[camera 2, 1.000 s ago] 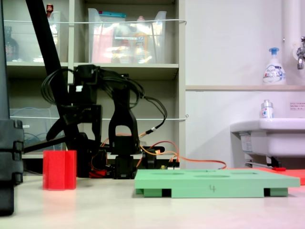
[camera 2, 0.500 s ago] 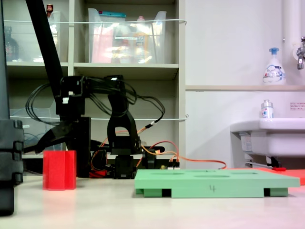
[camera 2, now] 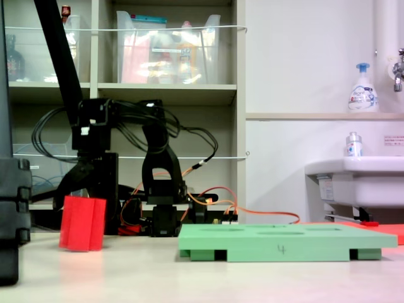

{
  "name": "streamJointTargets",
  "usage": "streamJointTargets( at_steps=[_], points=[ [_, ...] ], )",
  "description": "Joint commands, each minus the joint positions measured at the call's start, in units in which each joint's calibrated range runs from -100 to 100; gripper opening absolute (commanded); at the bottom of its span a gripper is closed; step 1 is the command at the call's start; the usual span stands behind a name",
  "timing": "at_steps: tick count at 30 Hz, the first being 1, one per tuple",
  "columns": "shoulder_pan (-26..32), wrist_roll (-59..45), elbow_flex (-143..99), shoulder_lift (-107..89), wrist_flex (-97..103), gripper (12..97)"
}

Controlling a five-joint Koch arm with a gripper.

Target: Put the cross columnar block into the corresponding hole

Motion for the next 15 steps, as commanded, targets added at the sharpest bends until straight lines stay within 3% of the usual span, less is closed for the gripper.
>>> streamJointTargets(
  at_steps=[1,15],
  points=[
    [-0.05,-0.39,0.75,0.04,0.46,43.7],
    [-0.15,0.20,-1.54,-6.80,-5.03,41.6]
  ],
)
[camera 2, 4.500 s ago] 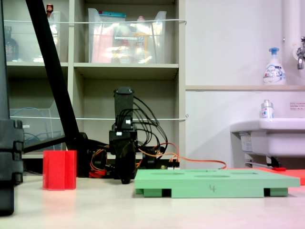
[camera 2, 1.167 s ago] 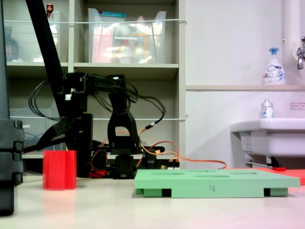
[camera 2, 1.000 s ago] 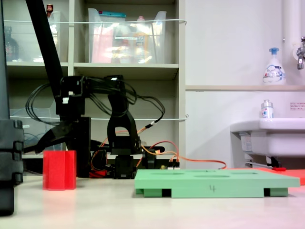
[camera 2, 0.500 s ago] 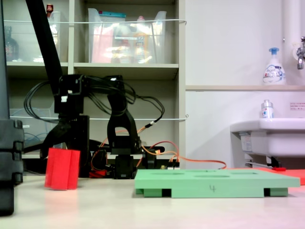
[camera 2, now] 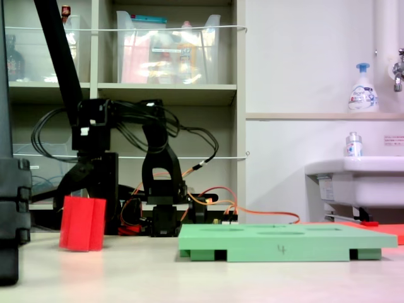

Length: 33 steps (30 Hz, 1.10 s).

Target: Put the cross columnar block into the corresponding hole

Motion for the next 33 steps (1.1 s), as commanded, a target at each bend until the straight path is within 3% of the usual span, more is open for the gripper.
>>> streamJointTargets(
  at_steps=[1,14,22,33],
  points=[
    [0.05,0.20,0.52,-4.93,-6.56,41.6],
    [6.59,6.01,-2.67,-33.70,-6.85,41.6],
    [19.00,17.92,-5.76,-48.08,-6.85,41.6],
    [34.09,37.31,-5.66,-44.03,-6.85,41.9]
  ],
)
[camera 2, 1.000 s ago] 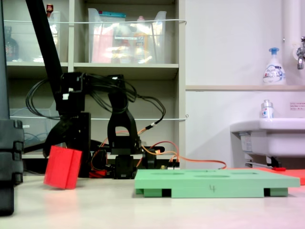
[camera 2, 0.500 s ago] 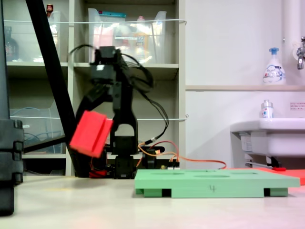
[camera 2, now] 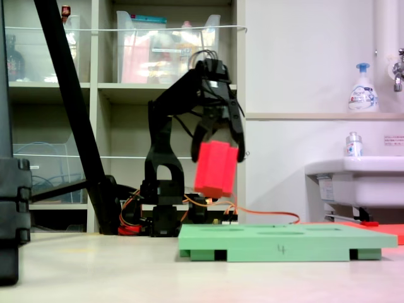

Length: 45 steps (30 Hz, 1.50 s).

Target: Put the cross columnar block into the corresponding hole

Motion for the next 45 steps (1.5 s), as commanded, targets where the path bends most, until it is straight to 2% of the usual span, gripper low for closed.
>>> streamJointTargets(
  at_steps=[1,5,12,25,45],
  points=[
    [1.81,3.66,1.59,1.68,-1.86,41.9],
    [4.15,8.06,1.69,6.15,-1.86,41.7],
    [6.30,9.23,1.98,14.11,6.04,41.7],
    [7.42,9.13,8.47,25.56,10.85,41.9],
    [8.25,4.93,14.25,31.01,12.68,41.7]
  ],
)
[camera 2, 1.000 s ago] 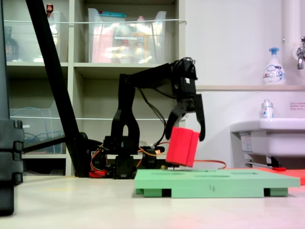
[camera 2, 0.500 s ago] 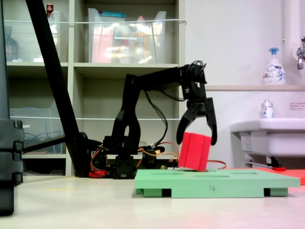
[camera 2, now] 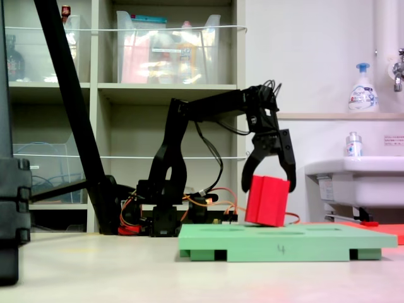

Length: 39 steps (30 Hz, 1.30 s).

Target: Put the cross columnar block into the corresponding hole

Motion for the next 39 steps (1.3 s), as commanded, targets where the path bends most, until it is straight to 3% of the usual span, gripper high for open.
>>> streamJointTargets(
  at_steps=[1,26,29,36,39],
  points=[
    [0.49,-0.34,3.96,-0.31,3.48,41.9],
    [0.59,0.59,2.66,7.23,3.57,43.4],
    [0.39,0.05,2.76,8.21,3.57,48.6],
    [0.00,-0.49,2.76,8.63,3.57,80.8],
    [-0.44,-3.91,3.06,6.53,3.48,87.2]
  ],
)
